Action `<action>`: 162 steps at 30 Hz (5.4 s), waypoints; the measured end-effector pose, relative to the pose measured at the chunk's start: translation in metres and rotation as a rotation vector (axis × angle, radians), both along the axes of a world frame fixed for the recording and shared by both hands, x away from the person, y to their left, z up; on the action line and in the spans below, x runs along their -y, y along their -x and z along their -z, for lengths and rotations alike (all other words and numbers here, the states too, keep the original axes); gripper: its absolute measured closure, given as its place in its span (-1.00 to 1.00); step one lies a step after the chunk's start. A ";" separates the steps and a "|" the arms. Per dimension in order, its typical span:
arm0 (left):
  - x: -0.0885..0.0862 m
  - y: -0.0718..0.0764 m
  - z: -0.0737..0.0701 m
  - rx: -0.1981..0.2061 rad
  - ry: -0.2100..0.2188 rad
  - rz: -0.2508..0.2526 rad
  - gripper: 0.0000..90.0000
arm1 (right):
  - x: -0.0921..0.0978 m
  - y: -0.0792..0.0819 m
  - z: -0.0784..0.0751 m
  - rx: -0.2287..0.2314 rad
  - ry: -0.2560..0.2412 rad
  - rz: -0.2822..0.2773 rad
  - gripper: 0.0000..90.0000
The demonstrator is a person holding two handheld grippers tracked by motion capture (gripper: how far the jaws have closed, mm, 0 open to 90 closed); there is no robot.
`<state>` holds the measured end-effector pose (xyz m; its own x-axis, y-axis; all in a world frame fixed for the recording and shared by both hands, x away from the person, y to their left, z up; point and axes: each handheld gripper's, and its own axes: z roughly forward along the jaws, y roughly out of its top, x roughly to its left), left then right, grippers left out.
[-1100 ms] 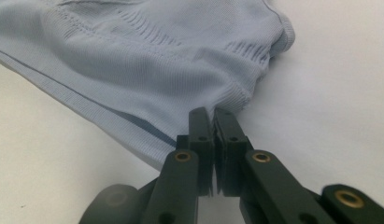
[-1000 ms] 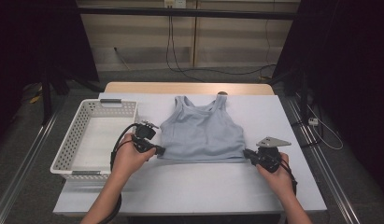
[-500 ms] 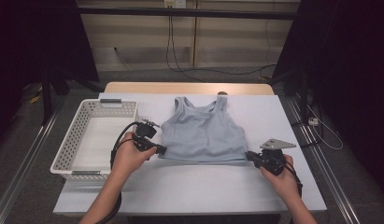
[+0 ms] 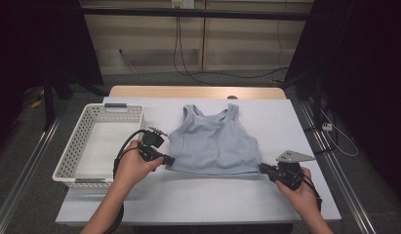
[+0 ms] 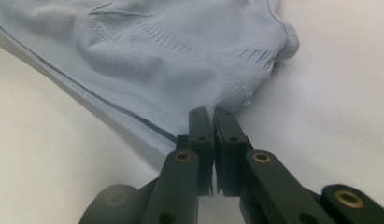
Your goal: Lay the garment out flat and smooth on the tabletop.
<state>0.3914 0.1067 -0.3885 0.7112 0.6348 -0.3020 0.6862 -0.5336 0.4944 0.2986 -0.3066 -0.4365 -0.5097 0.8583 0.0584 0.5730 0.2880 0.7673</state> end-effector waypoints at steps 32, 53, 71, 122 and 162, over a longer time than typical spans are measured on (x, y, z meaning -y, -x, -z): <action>0.005 0.013 0.005 0.112 0.051 0.031 -0.05 | 0.003 0.029 -0.002 0.013 -0.059 -0.014 0.17; 0.017 -0.032 0.004 0.185 0.076 -0.033 -0.61 | -0.007 0.013 -0.001 0.025 -0.069 -0.011 -0.40; 0.011 -0.031 0.010 0.206 0.054 -0.037 -0.70 | -0.035 -0.030 -0.012 0.026 -0.064 -0.055 -0.49; 0.005 -0.031 0.009 0.219 0.077 -0.045 -0.72 | -0.168 -0.175 0.013 -0.040 0.100 -0.101 0.23; 0.012 -0.033 0.022 0.199 0.066 -0.075 -0.77 | -0.119 -0.056 -0.007 0.024 -0.043 -0.234 -0.51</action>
<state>0.4247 0.0948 -0.4100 0.7125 0.6715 -0.2034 0.6083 -0.4467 0.6560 0.3547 -0.1880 -0.4296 -0.6963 0.7135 0.0775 0.4755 0.3778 0.7945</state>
